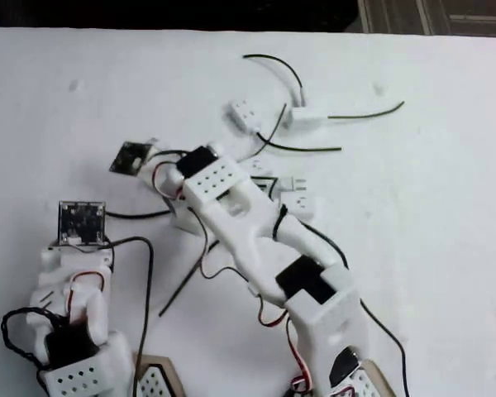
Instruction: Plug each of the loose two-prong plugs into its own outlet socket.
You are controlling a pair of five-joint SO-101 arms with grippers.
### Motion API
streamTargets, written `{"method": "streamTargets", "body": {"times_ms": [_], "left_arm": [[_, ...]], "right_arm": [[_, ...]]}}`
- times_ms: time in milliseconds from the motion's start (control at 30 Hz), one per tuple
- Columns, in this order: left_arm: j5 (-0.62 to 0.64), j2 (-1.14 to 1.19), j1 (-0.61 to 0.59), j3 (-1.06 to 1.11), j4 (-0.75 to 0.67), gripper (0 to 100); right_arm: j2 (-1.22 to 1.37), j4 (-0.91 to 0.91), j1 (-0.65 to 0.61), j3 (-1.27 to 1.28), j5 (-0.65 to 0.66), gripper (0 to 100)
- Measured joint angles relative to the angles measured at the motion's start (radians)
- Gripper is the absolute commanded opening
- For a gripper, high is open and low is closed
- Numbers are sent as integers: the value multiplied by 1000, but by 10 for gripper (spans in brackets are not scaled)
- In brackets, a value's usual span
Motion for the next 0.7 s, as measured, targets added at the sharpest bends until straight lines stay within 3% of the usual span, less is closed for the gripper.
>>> {"method": "streamTargets", "body": {"times_ms": [200,500,667,700], "left_arm": [[0,0,0,0,0,146],[0,0,0,0,0,146],[0,0,0,0,0,146],[0,0,0,0,0,146]], "right_arm": [[94,-115,17,-5,12,183],[172,-121,69,-83,14,176],[199,-121,77,-109,14,11],[199,-123,81,-109,14,18]]}}
